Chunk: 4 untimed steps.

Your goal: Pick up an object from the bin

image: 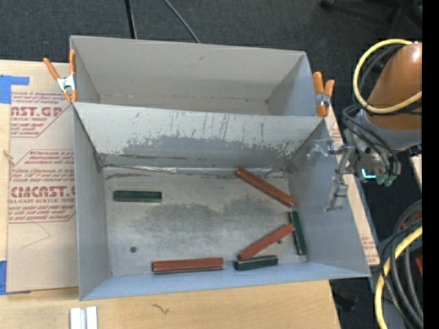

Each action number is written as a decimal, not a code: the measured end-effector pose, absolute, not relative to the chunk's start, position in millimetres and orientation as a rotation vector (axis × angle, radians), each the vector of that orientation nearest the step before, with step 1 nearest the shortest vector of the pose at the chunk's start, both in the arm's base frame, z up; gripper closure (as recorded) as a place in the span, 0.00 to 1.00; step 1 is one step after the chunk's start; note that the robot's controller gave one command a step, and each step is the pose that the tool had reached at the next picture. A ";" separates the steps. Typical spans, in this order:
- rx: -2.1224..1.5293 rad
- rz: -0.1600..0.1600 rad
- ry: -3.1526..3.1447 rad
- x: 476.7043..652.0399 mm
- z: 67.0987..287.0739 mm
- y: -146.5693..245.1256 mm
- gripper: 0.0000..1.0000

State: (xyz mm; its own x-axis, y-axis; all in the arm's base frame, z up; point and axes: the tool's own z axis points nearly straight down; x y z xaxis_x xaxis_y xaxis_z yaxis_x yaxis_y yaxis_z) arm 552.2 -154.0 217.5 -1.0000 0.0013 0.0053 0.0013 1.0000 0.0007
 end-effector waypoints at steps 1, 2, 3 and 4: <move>0.216 -0.004 -3.132 509.0 65.9 -67.3 0.00; 0.185 -0.003 -3.138 496.7 101.1 -46.2 0.00; 0.256 -0.001 -3.130 484.5 99.3 -44.8 0.00; 0.220 0.000 -3.144 483.9 69.9 -41.6 0.00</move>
Offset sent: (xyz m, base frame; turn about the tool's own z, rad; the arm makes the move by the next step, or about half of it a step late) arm -0.0421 0.0833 -0.1475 -0.1353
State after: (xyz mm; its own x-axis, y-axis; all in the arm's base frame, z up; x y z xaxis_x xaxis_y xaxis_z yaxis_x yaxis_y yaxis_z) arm 483.9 -41.6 69.9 -0.9902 -0.1390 -0.0098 -0.1390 0.9903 -0.0008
